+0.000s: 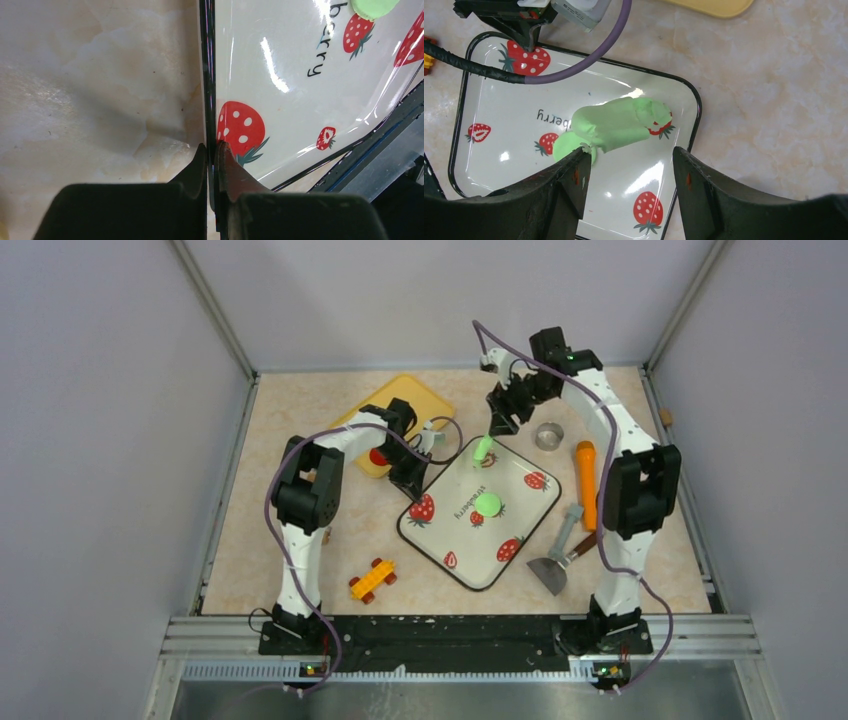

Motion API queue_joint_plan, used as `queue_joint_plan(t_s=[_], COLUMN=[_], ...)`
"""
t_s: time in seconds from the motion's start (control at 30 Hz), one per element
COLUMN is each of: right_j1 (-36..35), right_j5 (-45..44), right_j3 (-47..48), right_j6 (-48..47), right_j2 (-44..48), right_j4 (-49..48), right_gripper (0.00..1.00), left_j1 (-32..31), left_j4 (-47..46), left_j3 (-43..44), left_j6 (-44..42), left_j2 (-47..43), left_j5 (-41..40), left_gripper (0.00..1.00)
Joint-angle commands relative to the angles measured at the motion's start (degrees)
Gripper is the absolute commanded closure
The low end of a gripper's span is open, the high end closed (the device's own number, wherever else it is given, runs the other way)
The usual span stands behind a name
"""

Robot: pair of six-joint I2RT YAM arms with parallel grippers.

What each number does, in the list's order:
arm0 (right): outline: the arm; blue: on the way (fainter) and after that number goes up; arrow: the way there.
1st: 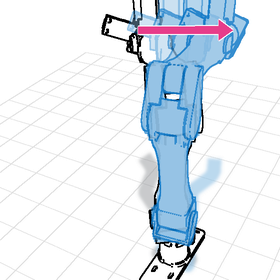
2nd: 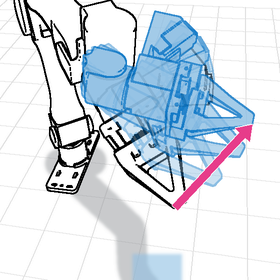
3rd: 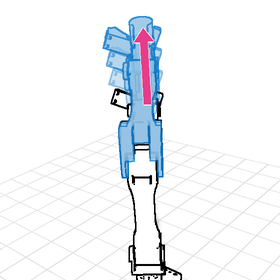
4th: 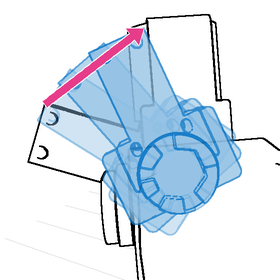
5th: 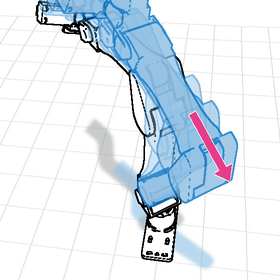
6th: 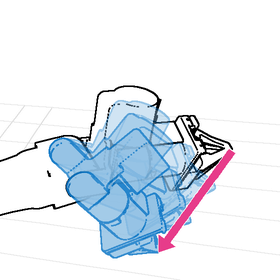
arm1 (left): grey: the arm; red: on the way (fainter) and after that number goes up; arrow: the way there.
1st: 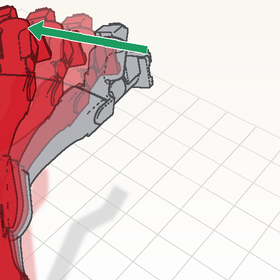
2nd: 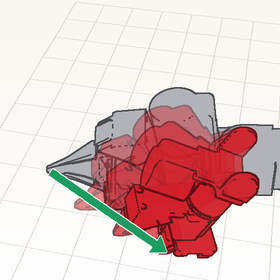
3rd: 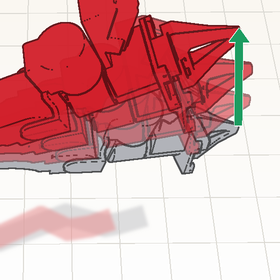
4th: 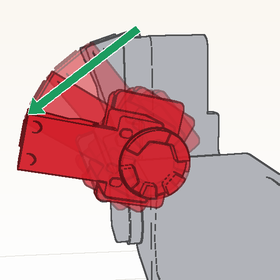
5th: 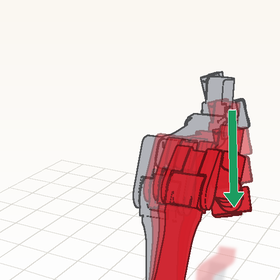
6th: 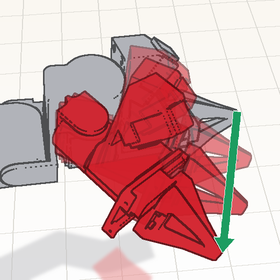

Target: Roll out the dumpling wrappers from the dough

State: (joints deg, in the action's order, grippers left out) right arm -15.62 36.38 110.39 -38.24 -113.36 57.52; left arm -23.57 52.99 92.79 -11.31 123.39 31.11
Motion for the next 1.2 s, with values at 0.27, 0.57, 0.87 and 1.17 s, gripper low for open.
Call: queue_joint_plan(t_s=[0.27,0.57,0.87,1.17], right_j1=[-0.79,-0.78,-1.56,-5.01], right_j5=[-0.41,5.0,4.0,8.77], right_j3=[-10.45,-18.96,-62.25,-62.16], right_j6=[-4.03,-15.05,-19.9,-31.28], right_j2=[-0.18,8.69,45.16,52.07], right_j4=[-3.74,-7.19,-64.34,-49.58], right_gripper=[0.37,0.35,0.31,0.33], left_j1=[2.11,2.26,2.35,2.35], left_j4=[0.14,-0.21,-0.41,-0.7], left_j3=[1.97,1.43,1.4,1.5], left_j6=[-0.27,0.22,0.51,0.82], left_j2=[-0.36,-0.57,-0.79,-0.46], left_j5=[3.5,4.72,5.31,5.76], left_gripper=[1.0,1.0,0.98,0.99])
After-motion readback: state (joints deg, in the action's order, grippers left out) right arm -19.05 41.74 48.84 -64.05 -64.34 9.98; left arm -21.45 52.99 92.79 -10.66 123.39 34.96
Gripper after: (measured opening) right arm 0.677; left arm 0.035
